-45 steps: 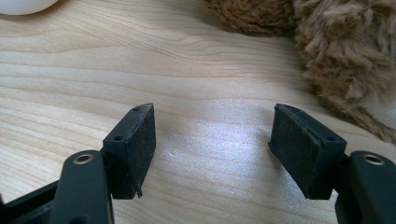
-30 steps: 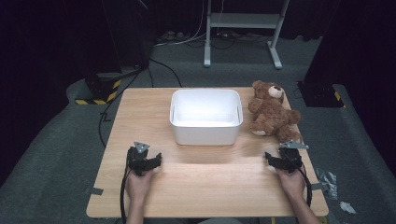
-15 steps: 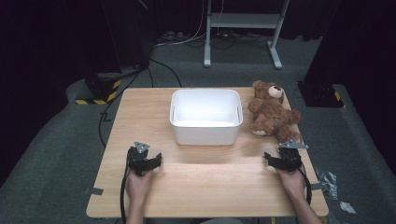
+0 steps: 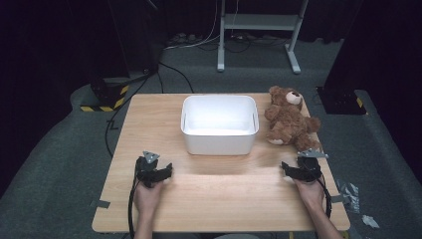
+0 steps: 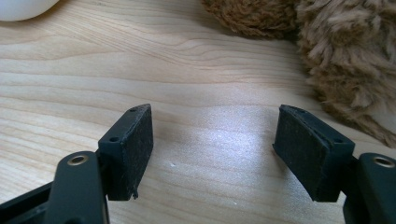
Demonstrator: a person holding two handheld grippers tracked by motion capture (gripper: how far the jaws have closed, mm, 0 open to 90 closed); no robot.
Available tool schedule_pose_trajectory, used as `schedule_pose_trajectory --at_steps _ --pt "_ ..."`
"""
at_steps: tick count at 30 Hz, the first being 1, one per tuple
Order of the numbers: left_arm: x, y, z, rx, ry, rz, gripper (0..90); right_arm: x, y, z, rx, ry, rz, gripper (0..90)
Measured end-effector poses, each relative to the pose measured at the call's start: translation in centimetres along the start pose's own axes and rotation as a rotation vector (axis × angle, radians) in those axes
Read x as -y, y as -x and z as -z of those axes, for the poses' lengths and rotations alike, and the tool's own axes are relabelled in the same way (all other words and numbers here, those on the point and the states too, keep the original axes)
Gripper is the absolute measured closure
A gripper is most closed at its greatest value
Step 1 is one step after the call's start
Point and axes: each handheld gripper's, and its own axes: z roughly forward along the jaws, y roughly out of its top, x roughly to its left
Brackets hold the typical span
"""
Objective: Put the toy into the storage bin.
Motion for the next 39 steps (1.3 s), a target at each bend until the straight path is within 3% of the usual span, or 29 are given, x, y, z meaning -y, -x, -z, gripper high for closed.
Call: schedule_pose_trajectory --at_steps 11,15,30,39 --pt "0.0 0.0 0.0 -0.002 -0.001 0.002 25.3 -0.3 -0.5 1.0 -0.03 0.052 0.03 24.3" --pt "0.0 0.0 0.0 -0.002 0.0 0.002 25.2 -0.6 -0.8 1.4 -0.051 0.042 0.038 25.1" --pt "0.0 0.0 0.0 -0.002 -0.003 -0.001 25.2 -1.3 -0.9 2.1 -0.035 0.056 0.066 28.1" --pt "0.0 0.0 0.0 -0.003 -0.003 -0.002 25.3 -1.3 -0.7 2.3 -0.042 0.071 0.042 27.7"
